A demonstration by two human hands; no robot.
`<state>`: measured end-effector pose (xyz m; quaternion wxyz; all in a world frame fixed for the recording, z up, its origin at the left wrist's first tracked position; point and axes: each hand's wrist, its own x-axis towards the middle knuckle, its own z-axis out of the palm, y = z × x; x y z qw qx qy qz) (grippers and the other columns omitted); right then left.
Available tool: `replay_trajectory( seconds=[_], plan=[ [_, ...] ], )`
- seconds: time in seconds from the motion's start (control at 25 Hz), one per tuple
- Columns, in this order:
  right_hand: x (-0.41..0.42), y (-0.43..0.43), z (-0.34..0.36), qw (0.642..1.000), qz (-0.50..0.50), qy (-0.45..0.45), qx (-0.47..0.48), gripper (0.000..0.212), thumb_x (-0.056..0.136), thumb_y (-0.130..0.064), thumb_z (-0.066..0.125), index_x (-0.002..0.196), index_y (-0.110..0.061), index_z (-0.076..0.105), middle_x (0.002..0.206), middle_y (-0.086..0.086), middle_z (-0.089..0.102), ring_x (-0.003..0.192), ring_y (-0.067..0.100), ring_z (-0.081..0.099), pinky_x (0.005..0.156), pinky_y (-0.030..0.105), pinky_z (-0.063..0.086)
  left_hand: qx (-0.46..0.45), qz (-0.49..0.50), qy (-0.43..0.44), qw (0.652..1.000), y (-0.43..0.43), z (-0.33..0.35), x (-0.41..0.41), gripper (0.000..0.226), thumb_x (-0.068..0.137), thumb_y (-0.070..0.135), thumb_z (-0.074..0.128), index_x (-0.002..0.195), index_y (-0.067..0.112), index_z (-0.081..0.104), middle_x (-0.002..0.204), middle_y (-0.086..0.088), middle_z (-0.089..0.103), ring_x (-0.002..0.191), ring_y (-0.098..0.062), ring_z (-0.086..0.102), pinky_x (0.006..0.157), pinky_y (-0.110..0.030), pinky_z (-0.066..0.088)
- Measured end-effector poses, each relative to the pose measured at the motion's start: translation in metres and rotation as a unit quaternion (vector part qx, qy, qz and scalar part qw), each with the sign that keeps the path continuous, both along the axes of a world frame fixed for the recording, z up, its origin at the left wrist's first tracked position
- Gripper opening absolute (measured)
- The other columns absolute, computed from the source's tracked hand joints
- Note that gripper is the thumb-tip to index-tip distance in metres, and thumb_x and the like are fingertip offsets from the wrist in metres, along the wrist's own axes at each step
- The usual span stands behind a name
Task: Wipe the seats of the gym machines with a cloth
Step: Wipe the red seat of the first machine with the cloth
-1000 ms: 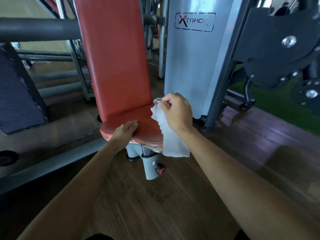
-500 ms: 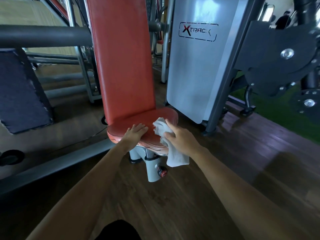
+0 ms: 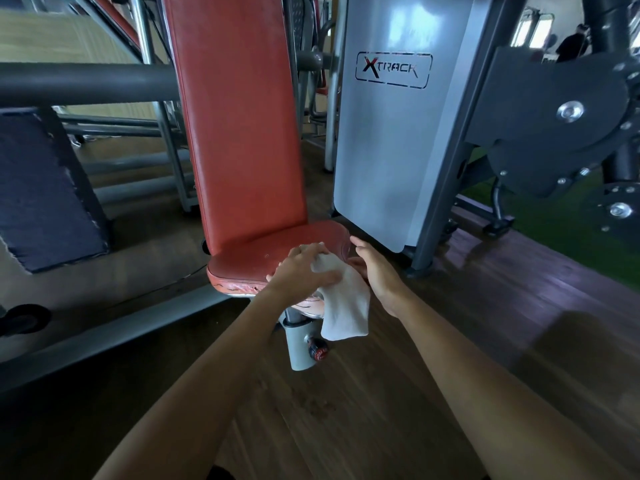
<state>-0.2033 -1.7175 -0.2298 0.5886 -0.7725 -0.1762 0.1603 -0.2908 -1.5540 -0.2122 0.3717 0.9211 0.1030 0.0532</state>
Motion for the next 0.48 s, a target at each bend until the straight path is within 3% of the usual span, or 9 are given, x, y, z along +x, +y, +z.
replay_trajectory(
  seconds=[0.08,0.16,0.2,0.32,0.4,0.48],
  plan=[
    [0.002,0.001,0.001,1.0,0.0,0.007,-0.004,0.057,0.093,-0.056,0.033,0.148,-0.041,0.044,0.153,-0.007,0.046,0.136,0.012,0.046,0.119,0.045,0.032,-0.007,0.02,0.013,1.0,0.005,0.01,0.0,0.056,0.086,0.043,0.071,0.138,0.033,0.053,0.162,-0.008,0.02,0.15,-0.033,0.02,0.116,-0.049,0.029],
    [0.004,0.002,0.002,1.0,-0.003,0.022,-0.014,0.063,0.087,-0.066,0.033,0.145,-0.044,0.046,0.142,-0.004,0.055,0.13,0.014,0.052,0.116,0.047,0.036,0.067,0.071,0.03,0.995,0.0,0.018,0.002,0.051,0.09,0.048,0.061,0.137,0.03,0.056,0.163,-0.009,0.014,0.152,-0.034,0.01,0.117,-0.063,0.02],
    [0.005,0.002,0.002,0.999,-0.008,0.029,-0.022,0.063,0.087,-0.069,0.032,0.144,-0.044,0.046,0.138,-0.002,0.058,0.128,0.016,0.054,0.116,0.048,0.037,0.124,0.093,0.047,0.987,-0.007,0.019,0.004,0.055,0.09,0.058,0.054,0.136,0.028,0.058,0.161,-0.009,0.021,0.15,-0.033,0.014,0.115,-0.066,0.019],
    [0.004,0.003,0.003,0.998,-0.011,0.029,-0.053,0.057,0.1,-0.063,0.026,0.145,-0.036,0.049,0.141,-0.002,0.056,0.132,0.018,0.051,0.116,0.046,0.035,0.231,0.129,0.092,0.96,-0.027,0.015,0.01,0.076,0.084,0.079,0.044,0.136,0.025,0.058,0.147,-0.007,0.039,0.138,-0.03,0.029,0.11,-0.058,0.023],
    [0.002,0.003,0.003,0.996,-0.005,0.003,-0.083,0.058,0.102,-0.061,0.025,0.141,-0.029,0.054,0.143,-0.002,0.056,0.13,0.017,0.052,0.113,0.043,0.039,0.234,0.123,0.076,0.961,-0.029,0.013,0.013,0.062,0.091,0.066,0.049,0.134,0.023,0.059,0.142,-0.006,0.043,0.133,-0.03,0.035,0.109,-0.051,0.028],
    [-0.003,0.003,0.004,0.995,-0.003,-0.019,-0.102,0.055,0.104,-0.056,0.028,0.126,-0.022,0.065,0.128,0.001,0.065,0.114,0.015,0.06,0.099,0.037,0.047,0.167,0.103,0.037,0.98,-0.024,0.018,0.012,0.039,0.097,0.042,0.055,0.128,0.021,0.065,0.134,-0.008,0.052,0.12,-0.028,0.051,0.1,-0.041,0.044]
  ],
)
